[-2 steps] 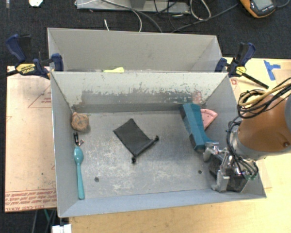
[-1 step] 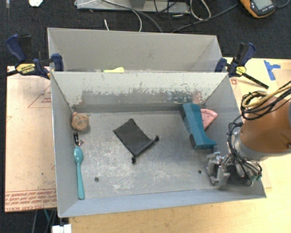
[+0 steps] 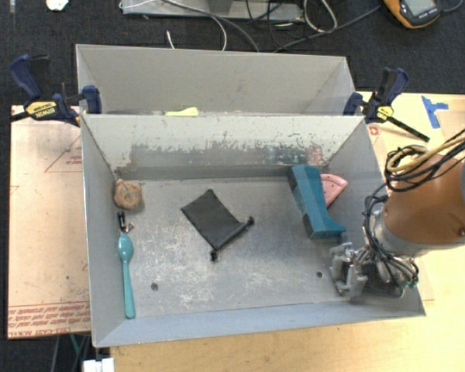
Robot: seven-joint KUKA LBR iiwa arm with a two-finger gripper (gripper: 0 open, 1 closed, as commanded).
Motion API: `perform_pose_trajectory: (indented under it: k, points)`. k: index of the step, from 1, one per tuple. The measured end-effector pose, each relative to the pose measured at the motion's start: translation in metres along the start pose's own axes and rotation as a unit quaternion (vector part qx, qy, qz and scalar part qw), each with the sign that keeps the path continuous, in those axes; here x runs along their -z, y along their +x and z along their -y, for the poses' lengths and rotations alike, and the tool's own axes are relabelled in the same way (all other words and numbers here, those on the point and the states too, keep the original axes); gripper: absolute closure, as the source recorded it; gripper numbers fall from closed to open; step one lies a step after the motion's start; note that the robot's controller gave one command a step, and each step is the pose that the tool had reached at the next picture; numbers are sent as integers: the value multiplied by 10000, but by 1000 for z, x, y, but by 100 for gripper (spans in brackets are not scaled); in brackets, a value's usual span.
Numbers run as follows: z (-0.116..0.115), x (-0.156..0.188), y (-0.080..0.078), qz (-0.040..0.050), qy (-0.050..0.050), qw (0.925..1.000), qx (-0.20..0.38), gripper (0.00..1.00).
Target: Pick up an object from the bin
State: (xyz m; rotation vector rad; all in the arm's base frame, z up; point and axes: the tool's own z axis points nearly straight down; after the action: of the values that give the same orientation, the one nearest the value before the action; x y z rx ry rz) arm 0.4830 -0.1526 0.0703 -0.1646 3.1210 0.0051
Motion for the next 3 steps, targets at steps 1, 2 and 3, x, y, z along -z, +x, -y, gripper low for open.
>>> perform_pose_trajectory:
  k: [1,2,3]
  points:
    - [-1,9,1,-22,-10,10000,2,100]
    - [-1,23,0,1,-1,10000,4,100]
    - [-2,36,1,-31,-18,10000,5,100]
